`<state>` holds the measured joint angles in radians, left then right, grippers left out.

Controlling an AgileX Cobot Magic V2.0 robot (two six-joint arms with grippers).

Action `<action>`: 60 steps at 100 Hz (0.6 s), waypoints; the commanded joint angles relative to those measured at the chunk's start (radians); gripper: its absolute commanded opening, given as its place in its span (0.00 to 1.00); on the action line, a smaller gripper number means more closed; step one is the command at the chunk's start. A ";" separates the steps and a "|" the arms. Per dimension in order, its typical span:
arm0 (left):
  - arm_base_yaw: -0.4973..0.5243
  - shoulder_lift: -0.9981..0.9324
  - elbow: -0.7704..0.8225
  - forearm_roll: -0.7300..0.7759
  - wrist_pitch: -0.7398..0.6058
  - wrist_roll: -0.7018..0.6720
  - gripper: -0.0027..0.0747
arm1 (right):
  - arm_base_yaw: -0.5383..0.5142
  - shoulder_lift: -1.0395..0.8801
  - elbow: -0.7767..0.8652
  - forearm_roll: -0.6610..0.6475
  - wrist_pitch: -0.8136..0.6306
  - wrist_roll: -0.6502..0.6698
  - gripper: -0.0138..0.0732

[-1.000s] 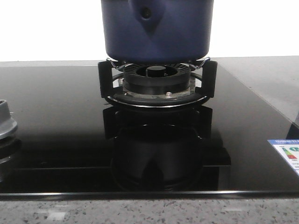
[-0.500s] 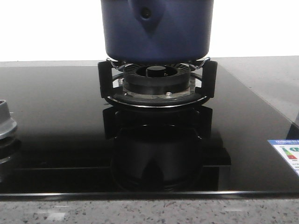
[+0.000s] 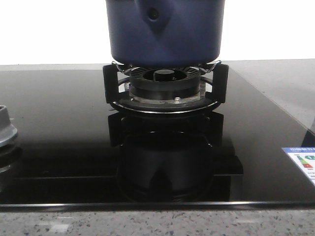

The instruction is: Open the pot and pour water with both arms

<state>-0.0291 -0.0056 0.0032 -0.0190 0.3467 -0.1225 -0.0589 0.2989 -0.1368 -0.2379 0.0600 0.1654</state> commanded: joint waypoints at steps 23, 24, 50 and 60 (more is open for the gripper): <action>0.000 -0.028 0.044 -0.014 -0.041 -0.005 0.01 | -0.075 -0.115 0.133 0.300 -0.162 -0.335 0.08; 0.000 -0.028 0.044 -0.014 -0.041 -0.005 0.01 | -0.077 -0.118 0.139 0.302 -0.162 -0.335 0.08; 0.000 -0.028 0.044 -0.014 -0.041 -0.005 0.01 | -0.089 -0.237 0.176 0.330 0.029 -0.335 0.08; 0.000 -0.028 0.044 -0.014 -0.041 -0.005 0.01 | -0.089 -0.266 0.176 0.330 0.113 -0.335 0.08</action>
<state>-0.0291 -0.0056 0.0032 -0.0206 0.3467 -0.1225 -0.1412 0.0437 0.0166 0.0868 0.1680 -0.1592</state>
